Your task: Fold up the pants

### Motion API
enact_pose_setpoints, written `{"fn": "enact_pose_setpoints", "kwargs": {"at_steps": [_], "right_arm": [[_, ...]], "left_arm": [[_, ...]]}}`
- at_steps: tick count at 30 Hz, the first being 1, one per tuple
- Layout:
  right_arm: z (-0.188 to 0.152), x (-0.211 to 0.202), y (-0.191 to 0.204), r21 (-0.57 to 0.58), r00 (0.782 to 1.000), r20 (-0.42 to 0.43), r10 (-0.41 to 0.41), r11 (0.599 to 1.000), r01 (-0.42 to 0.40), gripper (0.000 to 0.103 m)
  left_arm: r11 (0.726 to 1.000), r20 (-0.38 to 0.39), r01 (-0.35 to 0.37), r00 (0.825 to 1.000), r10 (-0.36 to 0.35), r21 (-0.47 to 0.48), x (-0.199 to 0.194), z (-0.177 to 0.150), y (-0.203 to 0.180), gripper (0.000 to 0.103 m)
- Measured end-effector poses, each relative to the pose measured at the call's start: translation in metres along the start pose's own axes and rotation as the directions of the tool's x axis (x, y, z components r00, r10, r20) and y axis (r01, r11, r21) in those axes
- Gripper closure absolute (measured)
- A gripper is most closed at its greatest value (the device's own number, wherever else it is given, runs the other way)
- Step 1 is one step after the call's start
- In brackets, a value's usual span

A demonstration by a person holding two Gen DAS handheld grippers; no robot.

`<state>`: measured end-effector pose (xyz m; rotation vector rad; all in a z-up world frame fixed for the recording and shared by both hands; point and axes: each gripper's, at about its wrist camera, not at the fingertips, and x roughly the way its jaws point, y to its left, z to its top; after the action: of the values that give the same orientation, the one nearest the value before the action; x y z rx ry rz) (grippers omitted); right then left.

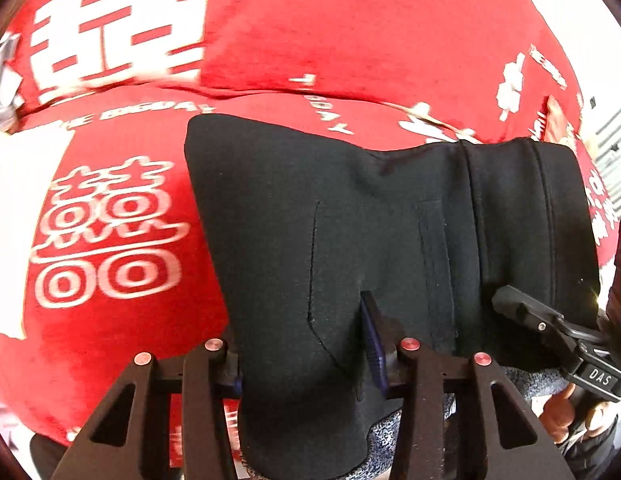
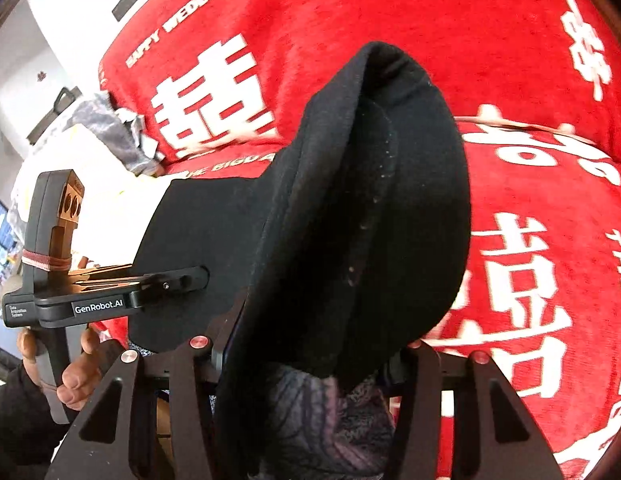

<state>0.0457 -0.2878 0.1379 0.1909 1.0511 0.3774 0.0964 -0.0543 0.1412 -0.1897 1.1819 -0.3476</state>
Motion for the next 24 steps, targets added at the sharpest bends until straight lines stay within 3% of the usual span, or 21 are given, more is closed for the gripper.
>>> {"fn": "enact_pose_setpoints", "kwargs": {"at_steps": [5,10,13,15,17,19,24], "right_arm": [[0.003,0.043,0.030,-0.003,0.998,-0.054,0.021,1.000,-0.021,0.048],[0.001,0.081,0.029,0.051,0.991,-0.132,0.035,0.998,-0.028,0.047],[-0.005,0.095,0.025,0.031,0.989,-0.147,-0.032,0.999,0.037,0.041],[-0.006,0.102,0.018,0.043,0.986,-0.161,-0.050,0.997,0.057,0.034],[-0.006,0.106,0.010,0.071,0.983,-0.174,-0.066,0.994,0.079,0.024],[-0.006,0.106,0.006,0.076,0.980,-0.178,-0.091,0.991,0.106,0.017],[-0.002,0.090,0.009,0.057,0.970,-0.159,-0.184,0.979,0.195,0.014]], "left_arm": [[0.997,-0.026,-0.061,0.998,0.059,-0.056,0.001,-0.003,0.044,0.057],[0.992,-0.083,-0.086,0.994,0.078,-0.096,0.020,-0.010,0.073,0.056],[0.988,-0.098,-0.104,0.991,0.093,-0.116,0.033,-0.014,0.084,0.045],[0.981,-0.105,-0.143,0.986,0.130,-0.131,0.040,-0.016,0.087,0.024],[0.978,-0.084,-0.168,0.984,0.159,-0.126,0.039,-0.017,0.087,0.017],[0.978,-0.079,-0.175,0.983,0.167,-0.110,0.038,-0.019,0.087,0.016],[0.973,-0.077,-0.207,0.977,0.200,-0.097,0.026,-0.020,0.087,0.016]]}}
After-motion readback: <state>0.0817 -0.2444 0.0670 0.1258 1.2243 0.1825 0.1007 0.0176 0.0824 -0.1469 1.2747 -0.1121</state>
